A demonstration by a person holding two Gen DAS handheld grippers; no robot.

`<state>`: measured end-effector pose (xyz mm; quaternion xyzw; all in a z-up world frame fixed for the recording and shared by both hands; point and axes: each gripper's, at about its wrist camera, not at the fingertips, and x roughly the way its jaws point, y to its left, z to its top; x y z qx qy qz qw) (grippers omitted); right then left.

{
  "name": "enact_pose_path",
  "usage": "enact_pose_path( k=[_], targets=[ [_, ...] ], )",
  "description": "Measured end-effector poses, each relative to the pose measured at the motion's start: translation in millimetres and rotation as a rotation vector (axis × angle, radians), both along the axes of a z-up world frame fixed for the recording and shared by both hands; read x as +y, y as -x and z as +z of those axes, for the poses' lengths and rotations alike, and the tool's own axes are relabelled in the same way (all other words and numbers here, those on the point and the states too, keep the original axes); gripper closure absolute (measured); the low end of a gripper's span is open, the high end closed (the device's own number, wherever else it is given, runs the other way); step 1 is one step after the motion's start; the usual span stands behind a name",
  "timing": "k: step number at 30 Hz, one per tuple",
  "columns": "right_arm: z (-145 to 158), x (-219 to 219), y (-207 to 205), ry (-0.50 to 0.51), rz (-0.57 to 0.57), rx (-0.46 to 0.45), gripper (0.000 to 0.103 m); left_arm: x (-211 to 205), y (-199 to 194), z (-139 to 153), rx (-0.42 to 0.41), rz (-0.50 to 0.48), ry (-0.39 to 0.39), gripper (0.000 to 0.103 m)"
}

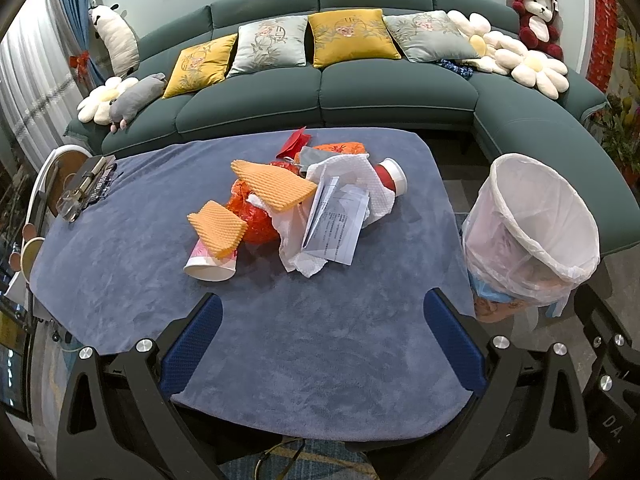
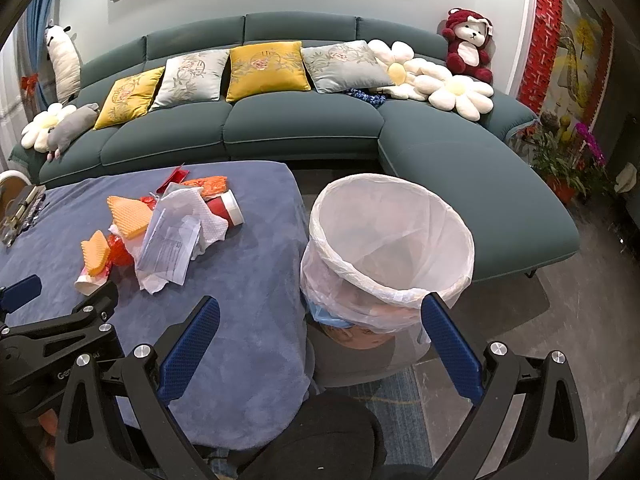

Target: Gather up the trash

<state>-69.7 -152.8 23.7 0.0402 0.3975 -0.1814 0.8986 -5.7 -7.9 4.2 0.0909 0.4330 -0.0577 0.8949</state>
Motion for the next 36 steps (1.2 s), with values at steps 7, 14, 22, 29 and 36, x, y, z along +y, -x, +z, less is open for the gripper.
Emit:
enact_pose_path(
  k=[7, 14, 22, 29, 36],
  targets=[
    [-2, 5, -2, 0.012, -0.004, 0.000, 0.007, 8, -4, -3, 0.012, 0.006, 0.012, 0.007],
    [-8, 11, -10, 0.023, -0.033, 0.005, 0.007, 23, -13, -10, 0.024, 0.013, 0.027, 0.007],
    [-12, 22, -22, 0.036, -0.038, 0.005, 0.007, 37, -27, -17, 0.032, 0.016, 0.040, 0.007],
    [-16, 37, -32, 0.035, -0.025, 0.013, 0.007, 55, -37, -22, 0.043, 0.033, 0.067, 0.007],
    [-30, 64, -59, 0.011, 0.031, 0.029, 0.007, 91, -65, -40, 0.097, 0.090, 0.086, 0.007]
  ],
)
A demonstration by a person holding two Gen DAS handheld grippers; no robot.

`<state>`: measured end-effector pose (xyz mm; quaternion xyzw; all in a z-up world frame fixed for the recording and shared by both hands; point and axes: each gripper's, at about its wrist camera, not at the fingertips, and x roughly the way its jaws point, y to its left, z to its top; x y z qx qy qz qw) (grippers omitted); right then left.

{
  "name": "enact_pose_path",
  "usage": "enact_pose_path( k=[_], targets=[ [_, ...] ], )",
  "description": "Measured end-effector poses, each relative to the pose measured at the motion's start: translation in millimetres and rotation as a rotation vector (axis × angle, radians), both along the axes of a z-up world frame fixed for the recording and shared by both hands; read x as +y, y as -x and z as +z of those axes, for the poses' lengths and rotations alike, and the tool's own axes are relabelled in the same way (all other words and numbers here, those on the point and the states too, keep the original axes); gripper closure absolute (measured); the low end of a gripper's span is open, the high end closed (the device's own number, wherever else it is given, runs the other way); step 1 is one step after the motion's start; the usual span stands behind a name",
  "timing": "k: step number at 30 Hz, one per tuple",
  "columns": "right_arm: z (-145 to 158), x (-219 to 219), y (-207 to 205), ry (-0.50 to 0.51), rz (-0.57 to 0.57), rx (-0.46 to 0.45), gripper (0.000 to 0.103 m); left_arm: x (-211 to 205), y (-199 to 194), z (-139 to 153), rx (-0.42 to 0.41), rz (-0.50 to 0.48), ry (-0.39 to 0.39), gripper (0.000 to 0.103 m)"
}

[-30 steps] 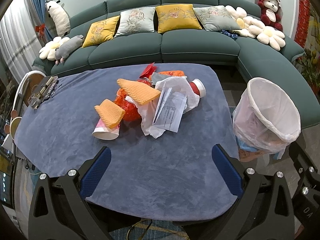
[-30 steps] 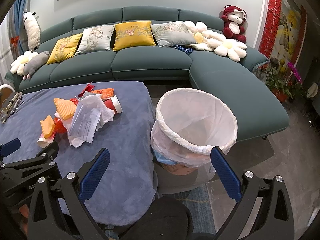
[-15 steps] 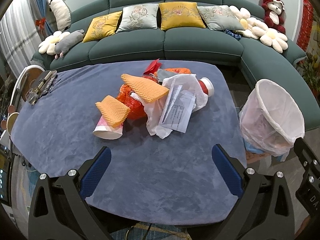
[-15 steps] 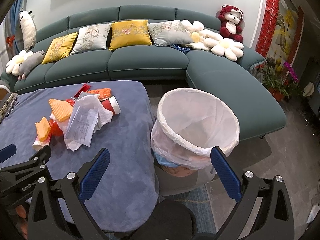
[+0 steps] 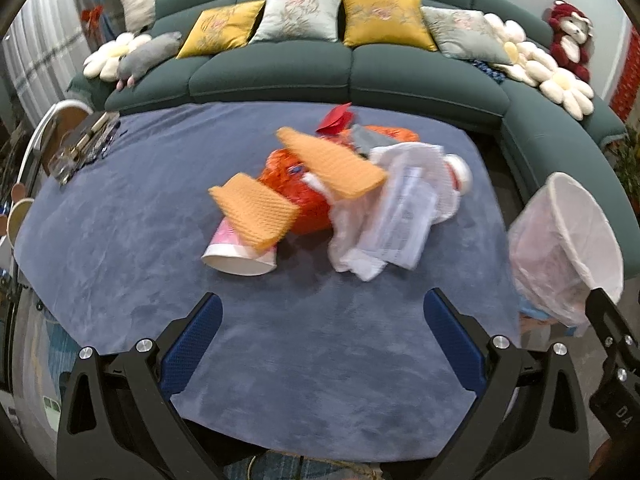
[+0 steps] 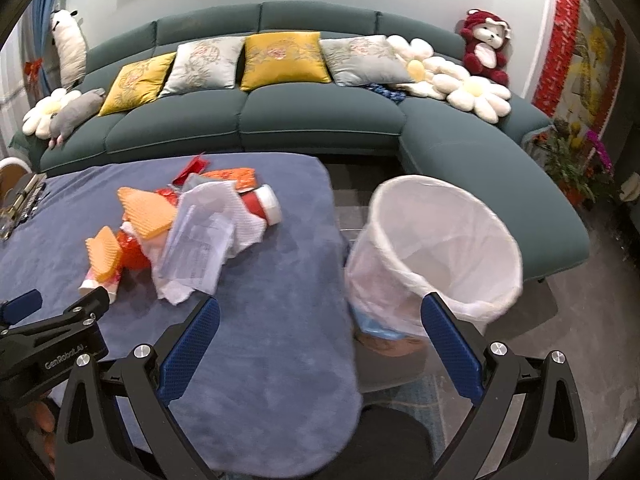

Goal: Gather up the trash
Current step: 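Grasp the orange foam net with the left tool while the right tool grasps the papers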

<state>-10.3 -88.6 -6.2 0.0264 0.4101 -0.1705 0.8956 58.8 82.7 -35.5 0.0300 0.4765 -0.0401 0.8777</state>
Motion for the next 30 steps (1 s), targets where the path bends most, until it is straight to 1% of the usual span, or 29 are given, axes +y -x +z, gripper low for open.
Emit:
enact_pose_path(
  k=[4, 7, 11, 17, 22, 23, 26, 28, 29, 30],
  targets=[
    [-11, 19, -25, -0.028, 0.041, 0.008, 0.007, 30, -23, -12, 0.008, 0.062, 0.001, 0.007],
    [-21, 36, -47, -0.054, 0.073, 0.012, 0.007, 47, -39, -21, 0.005, 0.078, -0.005, 0.007],
    [-37, 60, -79, -0.061, 0.119, 0.023, 0.007, 65, -66, -33, 0.013, 0.076, -0.017, 0.007],
    [-60, 85, -119, -0.079, 0.156, 0.046, 0.008, 78, -102, -54, 0.045, 0.088, -0.001, 0.007],
    [-81, 94, -143, -0.096, 0.174, 0.079, 0.014, 82, -125, -74, 0.088, 0.098, 0.032, 0.008],
    [-85, 96, -147, -0.099, 0.177, 0.085, 0.017, 83, -129, -77, 0.094, 0.096, 0.045, 0.008],
    [-96, 99, -156, -0.117, 0.187, 0.103, 0.024, 81, -138, -85, 0.112, 0.083, 0.055, 0.018],
    [-102, 100, -159, -0.127, 0.190, 0.113, 0.029, 79, -143, -90, 0.132, 0.073, 0.066, 0.031],
    [-104, 101, -160, -0.133, 0.195, 0.118, 0.034, 79, -145, -92, 0.137, 0.068, 0.073, 0.035],
    [-107, 102, -161, -0.137, 0.200, 0.124, 0.040, 79, -146, -93, 0.140, 0.066, 0.074, 0.042]
  ],
)
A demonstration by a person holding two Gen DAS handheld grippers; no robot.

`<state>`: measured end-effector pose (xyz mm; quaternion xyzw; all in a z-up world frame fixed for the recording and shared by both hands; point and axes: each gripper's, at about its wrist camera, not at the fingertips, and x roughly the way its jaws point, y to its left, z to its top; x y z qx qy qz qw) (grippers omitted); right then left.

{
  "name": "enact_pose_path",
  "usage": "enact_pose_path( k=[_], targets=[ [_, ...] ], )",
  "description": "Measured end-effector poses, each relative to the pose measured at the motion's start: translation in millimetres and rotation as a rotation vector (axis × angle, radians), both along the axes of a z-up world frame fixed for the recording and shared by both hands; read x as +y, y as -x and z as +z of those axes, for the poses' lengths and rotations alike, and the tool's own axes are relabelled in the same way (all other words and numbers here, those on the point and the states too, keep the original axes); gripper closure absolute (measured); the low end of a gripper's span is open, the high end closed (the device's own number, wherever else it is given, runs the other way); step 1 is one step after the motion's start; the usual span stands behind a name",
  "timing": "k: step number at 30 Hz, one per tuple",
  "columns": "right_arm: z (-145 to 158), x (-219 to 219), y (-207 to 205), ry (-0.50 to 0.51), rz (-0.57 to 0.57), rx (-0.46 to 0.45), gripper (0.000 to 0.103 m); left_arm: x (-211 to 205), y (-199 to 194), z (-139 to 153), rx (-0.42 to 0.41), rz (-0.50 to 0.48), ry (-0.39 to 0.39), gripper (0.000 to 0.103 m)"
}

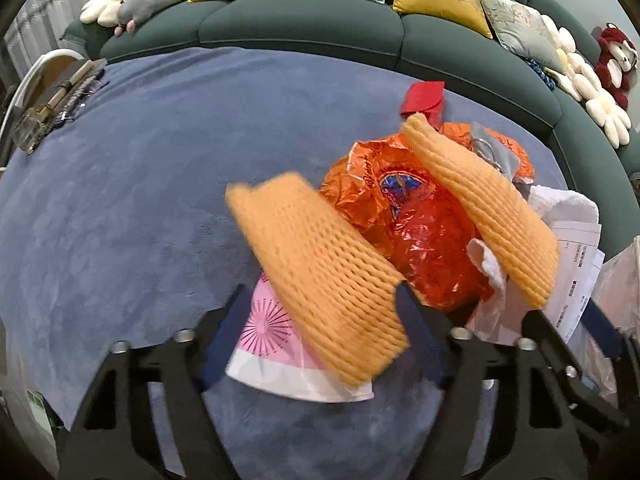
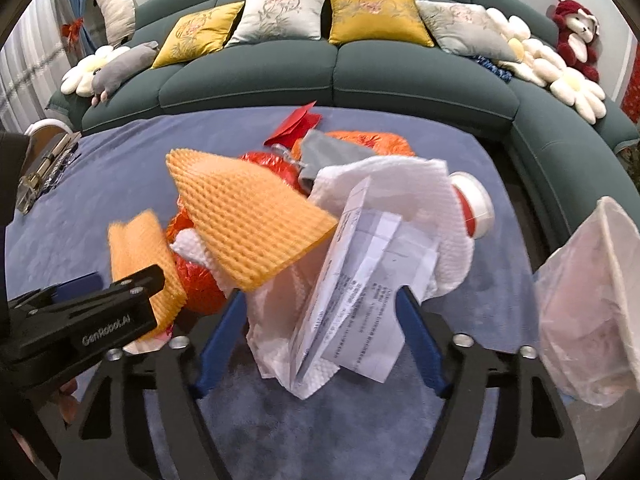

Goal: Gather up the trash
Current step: 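Grasp the orange foam net with the left tool while the right tool grasps the papers, then carry both items over the bin and open both tools to drop them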

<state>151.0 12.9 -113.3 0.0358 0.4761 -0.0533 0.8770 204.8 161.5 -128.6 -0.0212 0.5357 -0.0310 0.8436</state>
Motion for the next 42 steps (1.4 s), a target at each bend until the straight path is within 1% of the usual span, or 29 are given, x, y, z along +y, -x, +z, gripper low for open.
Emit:
enact_pose_path(
  k=[1, 2, 3, 4, 5, 6, 8, 9, 11, 15, 21, 26, 32, 36, 42],
  targets=[
    [-2, 1, 0, -0.003, 0.005, 0.005, 0.044, 0, -1, -1, 0.000, -0.004, 0.003, 0.050],
    [-4, 1, 0, -0.010, 0.011, 0.009, 0.052, 0, -1, -1, 0.000, -0.010, 0.006, 0.054],
    [-5, 2, 1, -0.015, 0.016, 0.014, 0.055, -2, -1, -1, -0.001, -0.012, 0.005, 0.064],
    [-6, 2, 1, -0.019, 0.020, 0.018, 0.062, -1, 0, -1, 0.000, -0.015, 0.007, 0.073],
    [-6, 2, 2, -0.027, 0.024, 0.019, 0.071, -1, 1, -1, 0.001, -0.015, 0.010, 0.078],
    [-6, 3, 3, -0.037, 0.029, 0.018, 0.075, -1, 2, 0, 0.002, -0.015, 0.012, 0.085],
    [-4, 3, 7, -0.048, 0.033, 0.015, 0.085, -1, 7, 3, -0.012, -0.009, 0.005, 0.089],
    [-2, 3, 9, -0.053, 0.036, 0.011, 0.087, -2, 9, 6, -0.022, -0.011, 0.002, 0.091],
    [4, 1, 14, -0.059, 0.038, -0.006, 0.089, -1, 15, 13, -0.045, -0.011, -0.012, 0.091],
    [20, -4, 24, -0.071, 0.035, -0.042, 0.093, 3, 25, 29, -0.074, -0.002, 0.003, 0.092],
    [49, -14, 41, -0.086, 0.028, -0.103, 0.094, 3, 45, 58, -0.120, -0.001, 0.023, 0.092],
    [74, -27, 57, -0.091, 0.007, -0.161, 0.094, -13, 59, 80, -0.156, -0.037, 0.023, 0.092],
    [98, -55, 76, -0.082, -0.041, -0.220, 0.094, -54, 77, 105, -0.196, -0.119, 0.042, 0.092],
    [110, -83, 95, -0.071, -0.096, -0.255, 0.094, -95, 88, 119, -0.223, -0.197, 0.051, 0.092],
    [123, -130, 123, -0.052, -0.183, -0.298, 0.093, -160, 105, 130, -0.246, -0.319, 0.060, 0.092]
  ],
)
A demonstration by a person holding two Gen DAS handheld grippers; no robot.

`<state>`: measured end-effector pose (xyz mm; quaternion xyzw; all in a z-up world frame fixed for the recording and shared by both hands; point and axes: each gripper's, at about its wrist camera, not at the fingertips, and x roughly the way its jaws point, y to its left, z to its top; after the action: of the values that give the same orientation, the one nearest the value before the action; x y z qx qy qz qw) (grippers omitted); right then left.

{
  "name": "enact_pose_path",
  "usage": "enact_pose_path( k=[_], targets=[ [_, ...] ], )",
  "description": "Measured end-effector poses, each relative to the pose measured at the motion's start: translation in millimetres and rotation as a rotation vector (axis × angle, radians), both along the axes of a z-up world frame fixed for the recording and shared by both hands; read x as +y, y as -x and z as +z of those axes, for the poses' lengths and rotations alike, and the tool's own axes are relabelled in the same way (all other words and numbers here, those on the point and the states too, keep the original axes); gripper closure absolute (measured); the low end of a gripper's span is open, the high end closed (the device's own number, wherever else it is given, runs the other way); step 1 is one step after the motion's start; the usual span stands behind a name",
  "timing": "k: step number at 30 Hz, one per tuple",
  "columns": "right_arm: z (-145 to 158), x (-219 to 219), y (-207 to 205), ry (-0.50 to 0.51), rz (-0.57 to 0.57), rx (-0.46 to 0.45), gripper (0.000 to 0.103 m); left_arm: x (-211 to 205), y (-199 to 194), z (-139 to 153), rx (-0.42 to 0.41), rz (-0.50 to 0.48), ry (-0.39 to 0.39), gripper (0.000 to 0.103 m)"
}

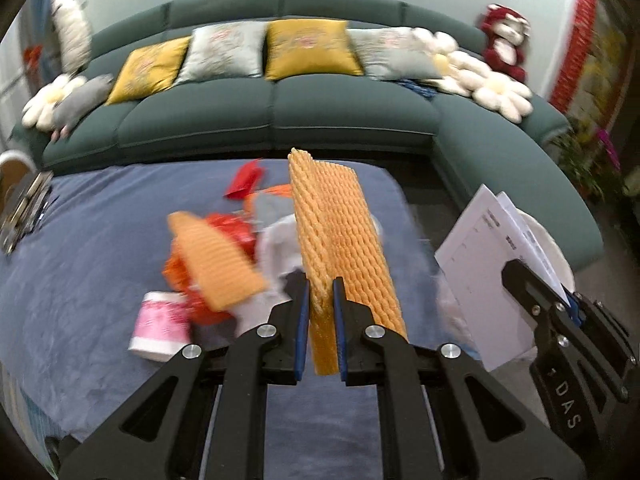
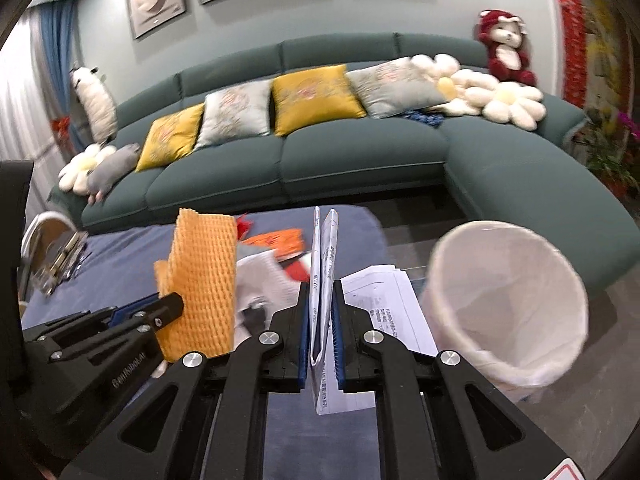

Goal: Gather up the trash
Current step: 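Carry both items over the bin and open both tools to drop them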

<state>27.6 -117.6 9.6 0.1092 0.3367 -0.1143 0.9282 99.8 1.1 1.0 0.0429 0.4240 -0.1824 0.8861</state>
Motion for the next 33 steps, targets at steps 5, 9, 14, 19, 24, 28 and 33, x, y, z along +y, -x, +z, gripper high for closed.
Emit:
enact_pose_path(
  k=[5, 9, 14, 19, 24, 28, 33],
  targets=[
    [5, -45, 21, 0.007, -0.082, -0.023, 0.093, -58, 13, 4, -0.005, -0.100, 0.005, 0.092],
    [6, -89, 38, 0.021, -0.169, -0.038, 0.093, -109, 28, 6, -0.016, -0.185, 0.011, 0.092],
    [1, -139, 55, 0.024, -0.264, -0.040, 0.093, -163, 40, 5, -0.015, -0.276, 0.016, 0.092],
    [-9, -176, 60, 0.004, -0.318, -0.030, 0.093, -208, 41, -6, 0.021, -0.341, 0.022, 0.091],
    [-20, -196, 54, -0.005, -0.335, -0.020, 0.091, -229, 30, -20, 0.060, -0.340, 0.006, 0.087],
    [-24, -199, 49, -0.014, -0.339, -0.025, 0.082, -231, 23, -23, 0.057, -0.306, 0.002, 0.052],
    [-24, -199, 48, -0.018, -0.359, -0.057, 0.045, -217, 10, -23, 0.041, -0.238, -0.008, 0.034]
  ],
)
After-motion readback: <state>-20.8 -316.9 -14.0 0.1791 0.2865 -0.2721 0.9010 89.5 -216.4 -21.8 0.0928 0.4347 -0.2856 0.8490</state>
